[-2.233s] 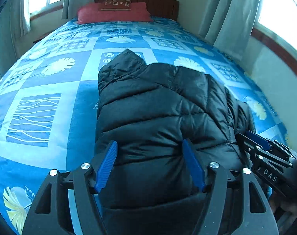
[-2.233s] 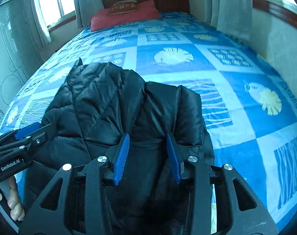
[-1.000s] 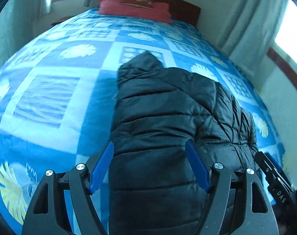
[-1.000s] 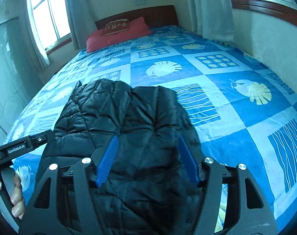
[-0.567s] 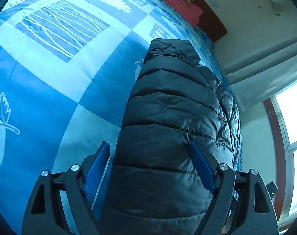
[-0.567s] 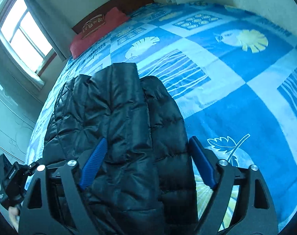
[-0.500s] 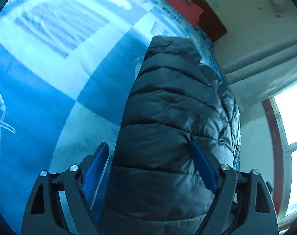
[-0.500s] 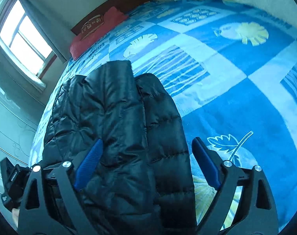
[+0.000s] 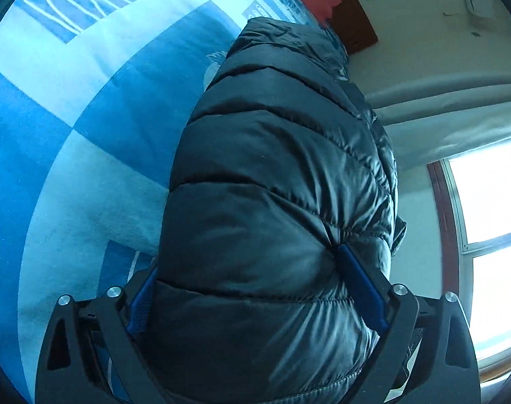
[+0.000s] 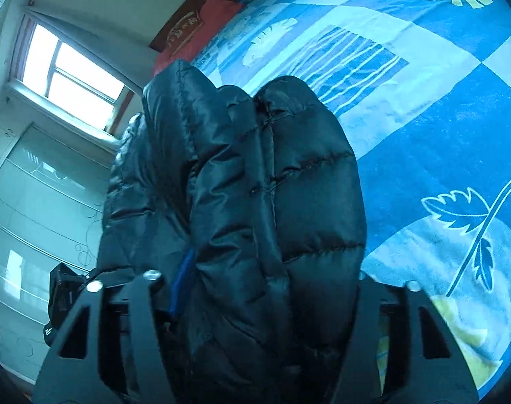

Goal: Fold large clothes

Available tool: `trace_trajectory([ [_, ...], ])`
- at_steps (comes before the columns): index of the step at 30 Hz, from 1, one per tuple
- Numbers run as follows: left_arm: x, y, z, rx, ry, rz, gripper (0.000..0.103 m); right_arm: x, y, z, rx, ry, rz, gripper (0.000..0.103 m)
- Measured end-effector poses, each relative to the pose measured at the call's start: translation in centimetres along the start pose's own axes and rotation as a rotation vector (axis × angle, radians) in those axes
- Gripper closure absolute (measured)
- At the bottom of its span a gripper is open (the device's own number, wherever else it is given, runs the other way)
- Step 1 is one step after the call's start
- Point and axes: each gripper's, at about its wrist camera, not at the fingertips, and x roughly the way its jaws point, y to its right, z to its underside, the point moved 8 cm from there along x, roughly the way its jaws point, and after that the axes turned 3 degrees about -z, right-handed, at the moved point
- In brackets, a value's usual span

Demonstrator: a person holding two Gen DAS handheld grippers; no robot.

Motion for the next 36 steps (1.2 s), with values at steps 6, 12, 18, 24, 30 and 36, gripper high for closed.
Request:
trace_trajectory([
  [6, -1.4, 1.5, 0.1, 0.077, 0.025, -0.019, 0.015, 0.0, -2.7, 0.2, -0.017, 0.035, -0.053, 0.068],
  [12, -3.8, 0.8, -2.8, 0.093, 0.070, -0.046, 0.016, 3.2, -7.1, -0.7, -0.041, 0.022, -0.129, 0.070],
  [18, -7.3, -1.7, -7.2, 0.076, 0.143, -0.088, 0.016, 5.7, -9.7, -0.8, -0.055, -0.025, -0.192, 0.070],
  [24, -8.7, -4.0, -10.0, 0.055, 0.186, -0.125, 0.016, 5.8, -10.0, -0.1, -0.058, -0.074, -0.220, 0.070],
  [30, -7.8, -6.2, -10.8, 0.031, 0.177, -0.150, 0.016, 8.2, -9.3, 0.4, -0.028, -0.090, -0.193, 0.069],
  [36, -6.6, -6.9, -10.9, 0.044, 0.185, -0.165, 0.015, 9.2, -9.6, 0.3, -0.024, -0.084, -0.173, 0.066],
])
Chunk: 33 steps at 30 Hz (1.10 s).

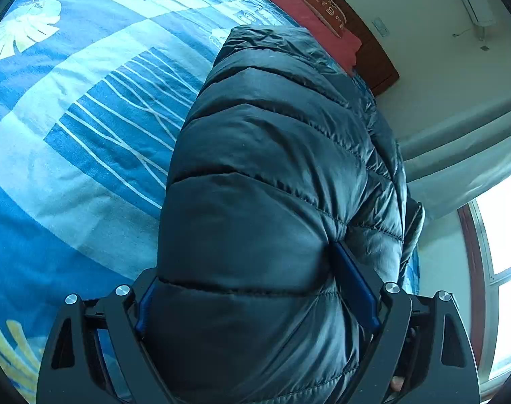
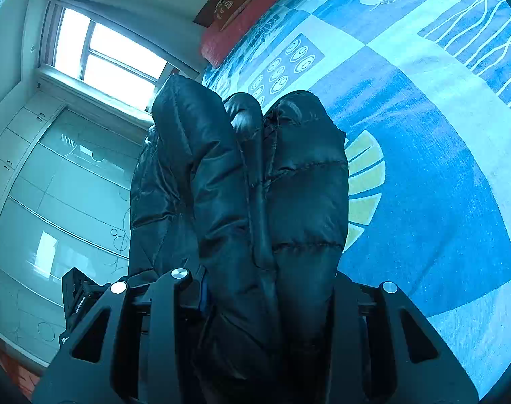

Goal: Fold large clothes

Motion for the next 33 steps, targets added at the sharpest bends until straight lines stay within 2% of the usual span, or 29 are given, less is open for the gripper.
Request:
trace_trajectory([
  [2, -0.8, -2.0, 0.6, 0.002, -0.001, 0.004, 0.015, 0.3, 0.1, 0.2, -0.003, 0.007, 0.008, 0.065],
  [6, -0.5, -1.4, 0.5, 0.004, -0.005, 0.008, 0.015, 0.3, -0.1, 0.4, -0.001, 0.006, 0.019, 0.063],
  [12, -1.7, -2.2, -0.4, -0.040, -0.036, 0.059, 0.015, -0.7, -0.2, 0.5, -0.013, -0.003, 0.040, 0.050],
  [19, -3.9, -2.7, -1.0, 0.002, -0.003, 0.026, 0.016, -1.5, -0.7, 0.2, -0.031, -0.006, 0.072, 0.041],
  [27, -3.4, -3.5, -2.6, -0.037, -0.020, 0.065, 0.016, -1.2, -0.7, -0.7, -0.041, -0.043, 0.085, 0.032],
  [33, -3.5, -3.2, -3.5, -0.063, -0.002, 0.087, 0.016, -3.5, -0.2, -0.9, -0.056, -0.002, 0.088, 0.023],
])
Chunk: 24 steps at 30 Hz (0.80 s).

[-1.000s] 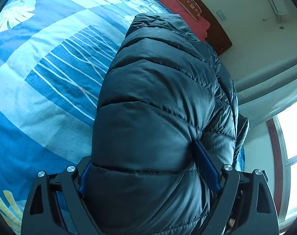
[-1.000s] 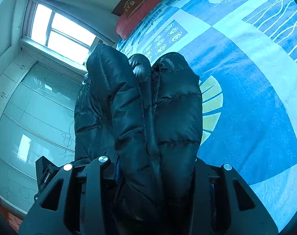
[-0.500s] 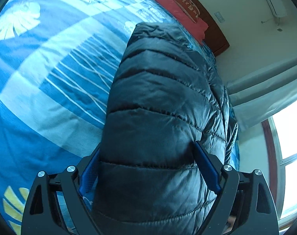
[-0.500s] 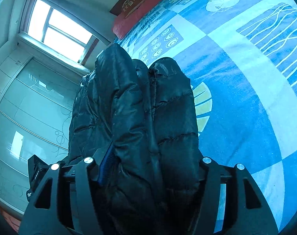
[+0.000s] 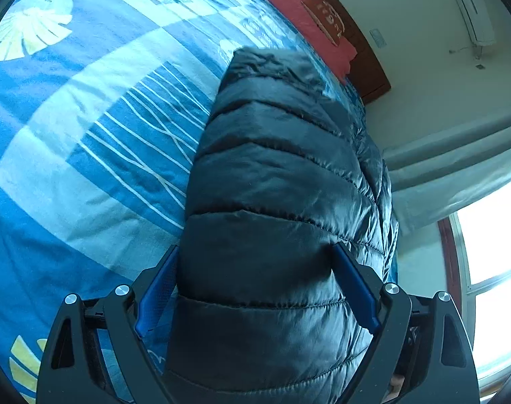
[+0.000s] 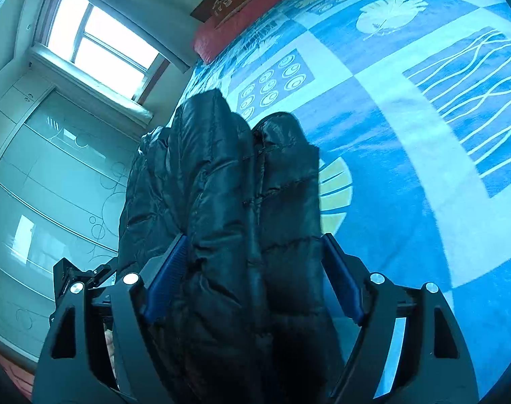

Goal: Fold large clothes

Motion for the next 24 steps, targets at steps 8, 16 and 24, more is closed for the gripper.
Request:
trace_trajectory([
  [8, 0.0, -0.2, -3.0, 0.006, 0.044, -0.019, 0.016, 2.2, -0.4, -4.1, 0.039, 0.010, -0.032, 0.021],
  [16, 2.9, 0.5, -3.9, 0.050, 0.001, -0.067, 0.015, 6.0, 1.9, -4.8, 0.137, -0.070, -0.007, 0.047],
  [24, 5.6, 0.8, -3.7, 0.122, -0.017, -0.185, 0.014, 7.1, 3.5, -3.5, 0.182, -0.059, 0.002, 0.053],
])
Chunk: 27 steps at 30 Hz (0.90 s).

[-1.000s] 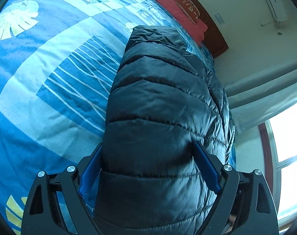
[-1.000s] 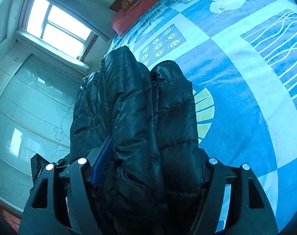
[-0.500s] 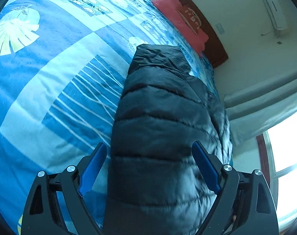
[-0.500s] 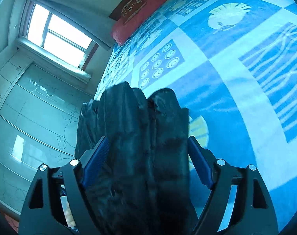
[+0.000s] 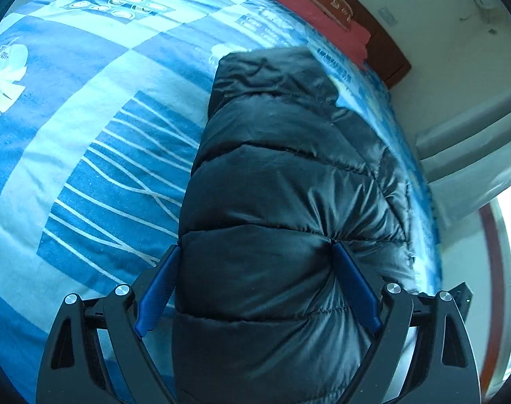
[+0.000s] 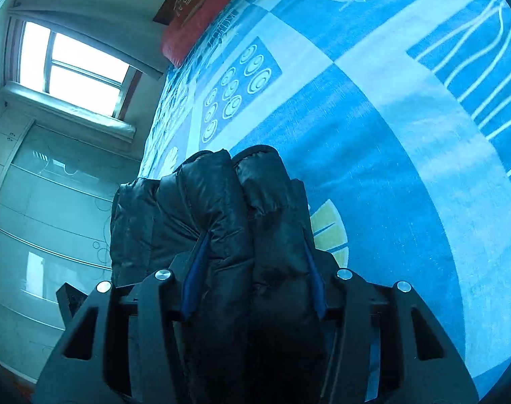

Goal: Fold large clothes

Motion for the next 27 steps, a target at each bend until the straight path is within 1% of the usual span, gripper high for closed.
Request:
trace_trajectory([
  [3, 0.9, -0.2, -0.1, -0.007, -0.008, -0.012, 0.013, 0.3, 0.3, 0.2, 0.003, 0.002, -0.002, 0.054],
  [5, 1.2, 0.0, -0.1, 0.007, -0.004, -0.029, 0.013, 0.5, 0.4, 0.4, -0.005, 0.006, -0.001, 0.054],
  [9, 1.6, 0.1, 0.0, 0.013, 0.009, -0.035, 0.013, 0.8, 0.5, 0.6, -0.014, 0.017, -0.004, 0.054],
  [14, 1.8, -0.5, 0.0, 0.019, 0.021, -0.032, 0.013, 0.9, 0.5, 0.6, -0.017, 0.022, -0.009, 0.054],
  [23, 1.7, -0.3, 0.1, 0.017, 0.009, -0.026, 0.013, 0.9, 0.1, 0.4, -0.010, 0.022, -0.019, 0.053],
  [27, 1.4, -0.2, -0.2, 0.010, -0.005, -0.014, 0.013, 0.4, 0.0, 0.2, 0.003, 0.023, -0.031, 0.050],
])
